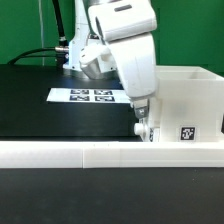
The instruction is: Assemble drawer
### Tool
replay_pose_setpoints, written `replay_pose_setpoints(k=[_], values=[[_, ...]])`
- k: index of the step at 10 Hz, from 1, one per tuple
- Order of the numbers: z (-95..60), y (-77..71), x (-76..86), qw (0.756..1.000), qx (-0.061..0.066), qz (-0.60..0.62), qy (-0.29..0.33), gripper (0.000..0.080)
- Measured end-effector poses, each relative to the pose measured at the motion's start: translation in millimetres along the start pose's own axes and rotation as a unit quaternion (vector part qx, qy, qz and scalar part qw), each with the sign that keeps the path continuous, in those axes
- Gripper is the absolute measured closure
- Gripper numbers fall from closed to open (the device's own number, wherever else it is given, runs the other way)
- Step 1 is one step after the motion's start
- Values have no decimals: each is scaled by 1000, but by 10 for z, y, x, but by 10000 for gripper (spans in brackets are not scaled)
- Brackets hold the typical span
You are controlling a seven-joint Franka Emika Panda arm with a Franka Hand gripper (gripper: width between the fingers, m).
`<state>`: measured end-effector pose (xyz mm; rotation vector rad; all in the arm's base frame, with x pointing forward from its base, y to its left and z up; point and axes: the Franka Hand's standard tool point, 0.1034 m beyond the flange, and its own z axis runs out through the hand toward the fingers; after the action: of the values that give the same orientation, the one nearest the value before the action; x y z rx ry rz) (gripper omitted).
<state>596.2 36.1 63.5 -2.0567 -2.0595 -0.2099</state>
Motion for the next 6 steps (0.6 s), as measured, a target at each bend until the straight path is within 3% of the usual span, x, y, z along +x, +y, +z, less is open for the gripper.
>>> replay_pose_setpoints(k=[3, 6], values=[[15, -16, -46, 1000, -1, 3, -2, 151], [-49, -37, -399, 1000, 6, -3, -7, 151]])
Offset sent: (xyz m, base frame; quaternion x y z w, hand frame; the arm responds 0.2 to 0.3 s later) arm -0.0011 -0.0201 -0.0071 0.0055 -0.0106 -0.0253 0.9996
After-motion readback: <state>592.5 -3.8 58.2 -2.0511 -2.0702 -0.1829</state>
